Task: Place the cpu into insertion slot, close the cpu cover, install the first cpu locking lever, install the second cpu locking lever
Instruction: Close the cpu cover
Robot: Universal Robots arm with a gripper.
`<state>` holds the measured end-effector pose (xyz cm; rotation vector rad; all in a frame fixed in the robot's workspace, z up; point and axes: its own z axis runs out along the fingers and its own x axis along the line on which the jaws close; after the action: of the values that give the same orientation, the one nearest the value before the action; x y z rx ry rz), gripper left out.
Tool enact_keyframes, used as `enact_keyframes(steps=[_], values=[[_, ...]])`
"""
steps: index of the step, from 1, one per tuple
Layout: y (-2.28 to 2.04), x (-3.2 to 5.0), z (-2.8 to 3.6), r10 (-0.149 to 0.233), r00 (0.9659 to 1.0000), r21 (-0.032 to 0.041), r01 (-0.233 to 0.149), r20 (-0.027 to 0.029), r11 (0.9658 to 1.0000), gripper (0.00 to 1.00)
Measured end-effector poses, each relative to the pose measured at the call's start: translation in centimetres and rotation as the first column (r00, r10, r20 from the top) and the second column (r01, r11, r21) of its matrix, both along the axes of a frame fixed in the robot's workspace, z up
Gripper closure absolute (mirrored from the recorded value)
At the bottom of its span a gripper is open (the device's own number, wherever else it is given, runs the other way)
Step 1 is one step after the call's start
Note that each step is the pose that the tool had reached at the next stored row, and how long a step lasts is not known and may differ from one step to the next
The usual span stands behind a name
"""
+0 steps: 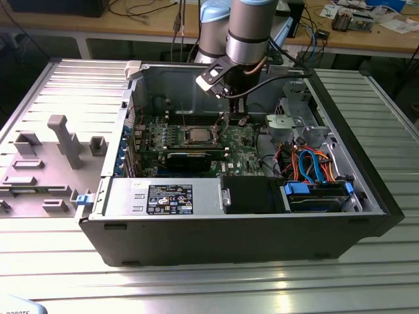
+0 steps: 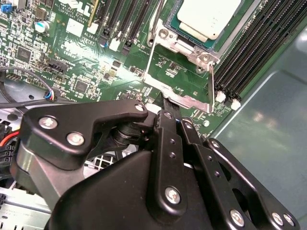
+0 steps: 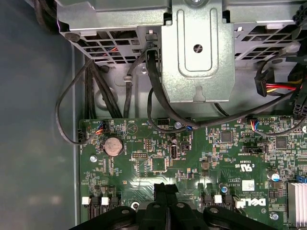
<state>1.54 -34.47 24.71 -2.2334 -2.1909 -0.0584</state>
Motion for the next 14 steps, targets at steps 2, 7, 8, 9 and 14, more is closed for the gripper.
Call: enact_keyframes(steps=[2, 7, 8, 9, 14], values=[[0.0, -0.15, 0.0, 0.0, 1.0, 0.0, 0.0, 0.0001, 1.0, 0.89], [0.0, -0.55, 0.0, 0.0, 1.0, 0.0, 0.0, 0.0001, 1.0, 0.89], [0.0, -0.64, 0.0, 0.0, 1.0, 0.0, 0.0, 0.0, 1.0, 0.89], [0.0, -0.73, 0.0, 0.0, 1.0, 0.0, 0.0, 0.0001, 1.0, 0.89], [0.04, -1.45, -0.01, 0.0, 1.0, 0.0, 0.0, 0.0, 1.0, 0.89]])
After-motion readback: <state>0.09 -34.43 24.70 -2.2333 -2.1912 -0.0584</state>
